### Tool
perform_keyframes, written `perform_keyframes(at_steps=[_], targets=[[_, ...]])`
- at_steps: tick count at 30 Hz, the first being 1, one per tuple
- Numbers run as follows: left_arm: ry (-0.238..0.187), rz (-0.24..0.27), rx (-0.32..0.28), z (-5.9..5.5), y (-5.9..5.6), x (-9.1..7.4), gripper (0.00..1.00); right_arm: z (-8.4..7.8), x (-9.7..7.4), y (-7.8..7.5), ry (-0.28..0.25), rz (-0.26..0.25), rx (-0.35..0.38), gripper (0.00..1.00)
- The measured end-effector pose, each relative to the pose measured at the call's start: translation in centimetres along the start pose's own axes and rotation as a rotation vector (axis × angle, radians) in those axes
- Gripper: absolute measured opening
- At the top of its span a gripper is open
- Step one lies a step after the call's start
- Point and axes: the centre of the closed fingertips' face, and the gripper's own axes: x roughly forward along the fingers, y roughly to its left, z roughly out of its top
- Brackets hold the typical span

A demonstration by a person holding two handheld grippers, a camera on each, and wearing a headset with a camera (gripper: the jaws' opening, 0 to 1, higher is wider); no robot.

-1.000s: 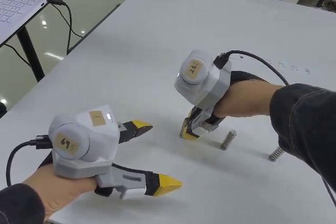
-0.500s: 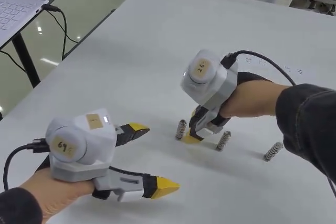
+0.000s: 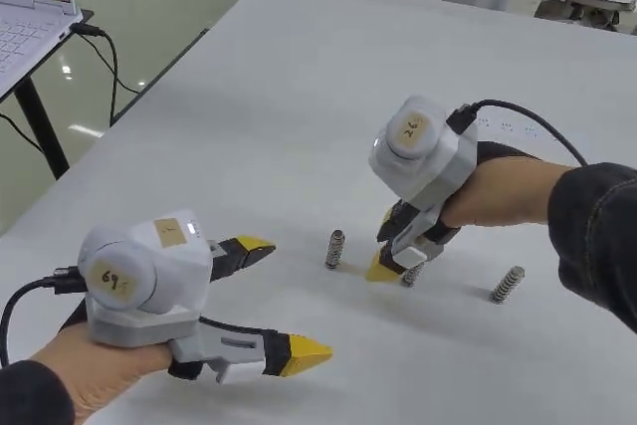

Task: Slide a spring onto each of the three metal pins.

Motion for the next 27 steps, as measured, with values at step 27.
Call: perform_keyframes(at_steps=[27], targets=[[0.012,0.003,0.018,0.5,-0.3,0.0,0.76,-5.3,-2.7,-1.5,-0.097,-0.089,0.120,0.70]])
